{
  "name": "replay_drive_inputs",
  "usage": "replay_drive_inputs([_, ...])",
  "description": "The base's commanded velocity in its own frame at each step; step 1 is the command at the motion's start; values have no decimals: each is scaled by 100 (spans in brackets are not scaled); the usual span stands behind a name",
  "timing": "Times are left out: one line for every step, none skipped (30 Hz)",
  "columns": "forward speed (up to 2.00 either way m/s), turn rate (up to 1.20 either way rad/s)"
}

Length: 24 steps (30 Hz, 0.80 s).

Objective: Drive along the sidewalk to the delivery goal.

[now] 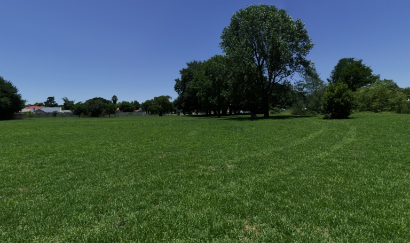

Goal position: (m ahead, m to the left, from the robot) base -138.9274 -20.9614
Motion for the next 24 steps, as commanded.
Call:
replay_drive_inputs([0,0])
replay_drive_inputs([0,0])
replay_drive_inputs([0,0])
replay_drive_inputs([0,0])
replay_drive_inputs([0,0])
replay_drive_inputs([0,0])
replay_drive_inputs([0,0])
replay_drive_inputs([0,0])
replay_drive_inputs([0,0])
replay_drive_inputs([0,0])
replay_drive_inputs([0,0])
replay_drive_inputs([0,0])
replay_drive_inputs([0,0])
replay_drive_inputs([0,0])
replay_drive_inputs([0,0])
replay_drive_inputs([0,0])
replay_drive_inputs([0,0])
replay_drive_inputs([0,0])
replay_drive_inputs([0,0])
replay_drive_inputs([0,0])
replay_drive_inputs([0,0])
replay_drive_inputs([0,0])
replay_drive_inputs([0,0])
replay_drive_inputs([0,0])
